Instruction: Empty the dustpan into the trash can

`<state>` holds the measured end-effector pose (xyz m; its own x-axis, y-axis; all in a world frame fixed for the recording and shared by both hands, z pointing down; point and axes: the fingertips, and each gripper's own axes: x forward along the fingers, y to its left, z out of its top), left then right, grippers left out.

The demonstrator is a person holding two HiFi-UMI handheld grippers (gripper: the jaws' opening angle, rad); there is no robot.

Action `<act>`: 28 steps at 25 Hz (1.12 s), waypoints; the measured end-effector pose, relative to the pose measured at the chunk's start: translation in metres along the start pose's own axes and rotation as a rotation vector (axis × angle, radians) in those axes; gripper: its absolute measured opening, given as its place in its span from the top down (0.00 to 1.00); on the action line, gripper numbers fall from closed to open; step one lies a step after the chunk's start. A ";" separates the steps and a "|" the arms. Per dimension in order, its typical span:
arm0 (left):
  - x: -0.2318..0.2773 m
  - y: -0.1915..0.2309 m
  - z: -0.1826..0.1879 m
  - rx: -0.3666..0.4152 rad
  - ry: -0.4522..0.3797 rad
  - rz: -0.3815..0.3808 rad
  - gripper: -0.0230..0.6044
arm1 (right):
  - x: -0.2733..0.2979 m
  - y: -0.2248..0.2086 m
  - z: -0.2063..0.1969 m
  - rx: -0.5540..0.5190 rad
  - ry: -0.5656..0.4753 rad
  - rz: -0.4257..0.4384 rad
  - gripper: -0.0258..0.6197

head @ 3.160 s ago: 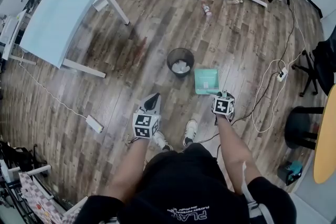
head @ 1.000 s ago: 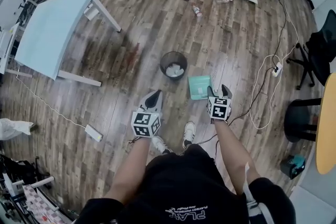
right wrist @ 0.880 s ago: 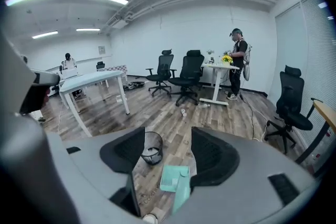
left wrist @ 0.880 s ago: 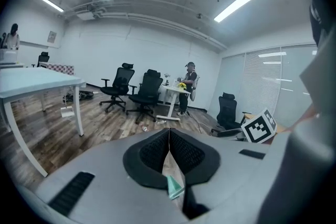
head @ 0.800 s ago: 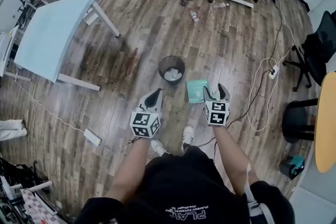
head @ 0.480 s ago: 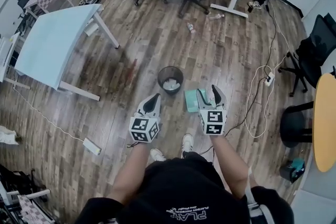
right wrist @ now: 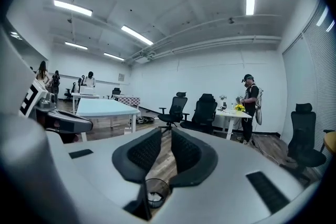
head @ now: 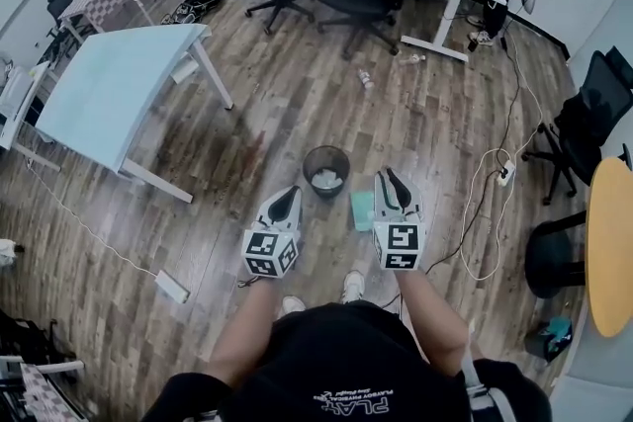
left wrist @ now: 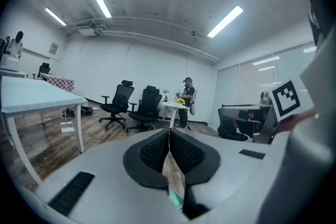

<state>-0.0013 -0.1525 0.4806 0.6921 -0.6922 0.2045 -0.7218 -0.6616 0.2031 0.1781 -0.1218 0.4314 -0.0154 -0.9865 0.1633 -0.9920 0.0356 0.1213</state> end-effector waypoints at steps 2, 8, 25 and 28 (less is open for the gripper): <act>-0.005 0.000 0.005 0.003 -0.013 0.004 0.93 | -0.004 0.005 0.005 -0.003 -0.012 -0.005 0.89; -0.014 0.000 0.018 0.000 -0.048 0.009 0.93 | -0.009 0.028 0.023 -0.025 -0.064 0.030 0.92; -0.029 -0.011 0.033 0.087 -0.071 0.002 0.93 | -0.016 0.053 0.048 -0.031 -0.159 0.078 0.92; -0.031 -0.009 0.034 0.089 -0.073 0.001 0.93 | -0.017 0.056 0.051 -0.044 -0.164 0.079 0.92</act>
<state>-0.0164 -0.1344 0.4394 0.6912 -0.7101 0.1342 -0.7227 -0.6813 0.1167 0.1164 -0.1113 0.3858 -0.1164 -0.9931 0.0129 -0.9805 0.1169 0.1580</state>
